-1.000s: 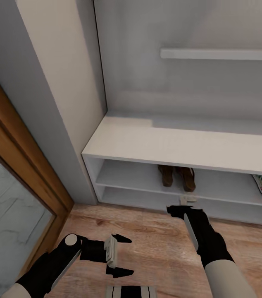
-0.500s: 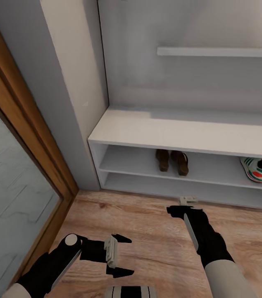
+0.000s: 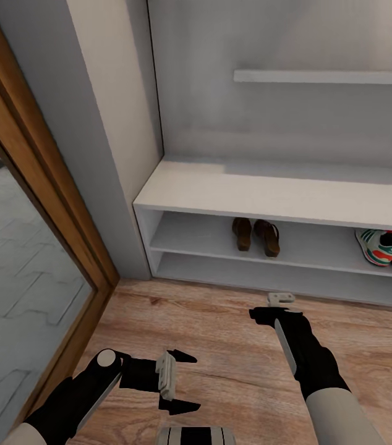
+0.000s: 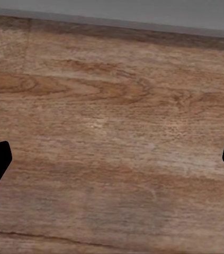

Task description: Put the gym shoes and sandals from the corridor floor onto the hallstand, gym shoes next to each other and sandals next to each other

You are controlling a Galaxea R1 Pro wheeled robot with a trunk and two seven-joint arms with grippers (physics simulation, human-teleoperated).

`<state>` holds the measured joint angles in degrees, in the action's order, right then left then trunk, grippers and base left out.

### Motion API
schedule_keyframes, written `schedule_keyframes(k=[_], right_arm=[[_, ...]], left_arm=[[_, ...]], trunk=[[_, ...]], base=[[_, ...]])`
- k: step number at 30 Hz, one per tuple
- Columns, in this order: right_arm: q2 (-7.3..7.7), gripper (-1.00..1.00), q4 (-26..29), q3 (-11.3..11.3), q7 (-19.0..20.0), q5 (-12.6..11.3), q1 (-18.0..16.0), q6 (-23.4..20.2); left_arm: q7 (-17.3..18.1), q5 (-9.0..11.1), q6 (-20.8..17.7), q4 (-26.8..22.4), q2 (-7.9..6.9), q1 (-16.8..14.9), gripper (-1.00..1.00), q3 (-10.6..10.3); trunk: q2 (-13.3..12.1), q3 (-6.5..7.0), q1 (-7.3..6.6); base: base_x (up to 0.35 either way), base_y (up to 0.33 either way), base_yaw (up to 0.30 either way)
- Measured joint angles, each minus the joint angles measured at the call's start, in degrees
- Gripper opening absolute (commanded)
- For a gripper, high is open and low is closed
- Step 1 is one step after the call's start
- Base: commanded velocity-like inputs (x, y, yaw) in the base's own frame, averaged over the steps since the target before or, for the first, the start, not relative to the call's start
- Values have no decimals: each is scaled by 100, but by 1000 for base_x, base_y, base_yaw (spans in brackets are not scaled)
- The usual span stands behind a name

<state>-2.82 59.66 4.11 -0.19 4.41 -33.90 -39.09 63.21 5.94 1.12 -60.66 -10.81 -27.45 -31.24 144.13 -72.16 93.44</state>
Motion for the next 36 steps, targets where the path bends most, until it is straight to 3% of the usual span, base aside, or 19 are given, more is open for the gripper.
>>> schedule_keyframes(k=[12, 15, 16, 19, 36], right_arm=[[-32, 100, 26, -7, -3, -24, 0, 0], [-37, 100, -10, -17, 6, -17, -2, 168], [-37, 100, -21, -16, 5, -15, -1, 511], [-38, 100, -23, -15, 10, -17, -1, 695], [-38, 100, -59, -17, 0, -4, 0, 780]], left_arm=[[4, -5, -8, 0, -2, 0, 100, 5], [-7, -1, -17, 0, -3, 0, 100, 9], [-8, 0, -21, 0, -3, 0, 100, 12], [-9, 0, -23, 0, -3, 0, 100, 13], [-122, -1, -24, 0, -3, 0, 100, 12]], trunk=[[0, 0, 0], [0, 0, 0], [-1, 22, -3], [-5, 88, -11], [-28, 465, -54]], base=[[0, 0, 0], [0, 0, 0], [0, 0, 0], [0, 0, 0], [0, 0, 0]])
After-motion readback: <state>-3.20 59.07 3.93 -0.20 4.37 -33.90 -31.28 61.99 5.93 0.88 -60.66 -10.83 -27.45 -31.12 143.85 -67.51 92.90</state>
